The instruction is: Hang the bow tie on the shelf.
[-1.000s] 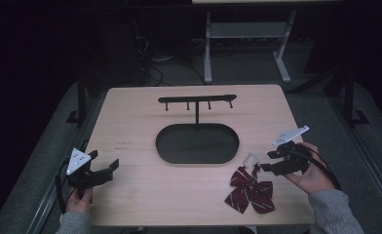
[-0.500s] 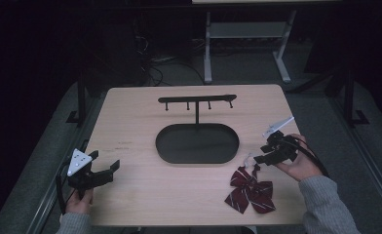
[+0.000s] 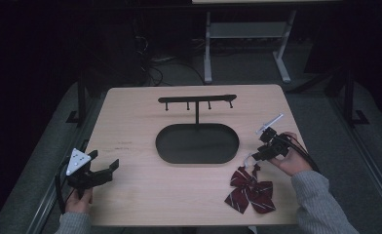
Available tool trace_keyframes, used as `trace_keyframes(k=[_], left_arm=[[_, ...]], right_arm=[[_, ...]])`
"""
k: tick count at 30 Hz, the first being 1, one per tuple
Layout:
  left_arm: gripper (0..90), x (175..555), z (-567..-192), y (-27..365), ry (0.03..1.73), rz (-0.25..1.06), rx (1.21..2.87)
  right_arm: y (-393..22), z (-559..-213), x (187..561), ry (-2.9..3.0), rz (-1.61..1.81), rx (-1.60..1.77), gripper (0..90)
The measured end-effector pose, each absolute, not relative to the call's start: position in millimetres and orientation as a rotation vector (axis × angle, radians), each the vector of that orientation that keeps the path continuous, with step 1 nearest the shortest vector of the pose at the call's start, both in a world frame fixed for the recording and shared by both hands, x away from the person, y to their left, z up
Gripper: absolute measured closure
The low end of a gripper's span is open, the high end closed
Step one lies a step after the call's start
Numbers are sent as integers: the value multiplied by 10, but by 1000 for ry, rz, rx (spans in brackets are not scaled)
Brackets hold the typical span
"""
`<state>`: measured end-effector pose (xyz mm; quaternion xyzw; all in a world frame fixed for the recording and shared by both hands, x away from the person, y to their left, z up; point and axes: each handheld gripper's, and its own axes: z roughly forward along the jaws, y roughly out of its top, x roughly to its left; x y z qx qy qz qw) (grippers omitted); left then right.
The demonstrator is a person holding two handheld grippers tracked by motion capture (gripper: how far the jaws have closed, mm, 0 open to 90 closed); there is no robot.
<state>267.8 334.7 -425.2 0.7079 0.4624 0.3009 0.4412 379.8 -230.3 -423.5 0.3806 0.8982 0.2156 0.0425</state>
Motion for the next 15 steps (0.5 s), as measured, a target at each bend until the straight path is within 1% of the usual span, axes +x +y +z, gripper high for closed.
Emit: trace_keyframes(k=[8, 9, 14, 15], left_arm=[[128, 2668, -4248, 3344, 1146, 751, 1757], [128, 2668, -4246, 3341, 1144, 752, 1762], [128, 2671, -4238, 3321, 1138, 746, 1761], [129, 2670, -4237, 3317, 1139, 745, 1760]], right_arm=[[-2243, -4320, 3869, 2754, 613, 1187, 584], [-2227, -4348, 3879, 2751, 593, 1187, 604], [-2207, -4383, 3880, 2745, 565, 1195, 637], [-2203, -4395, 3878, 2739, 555, 1190, 658]])
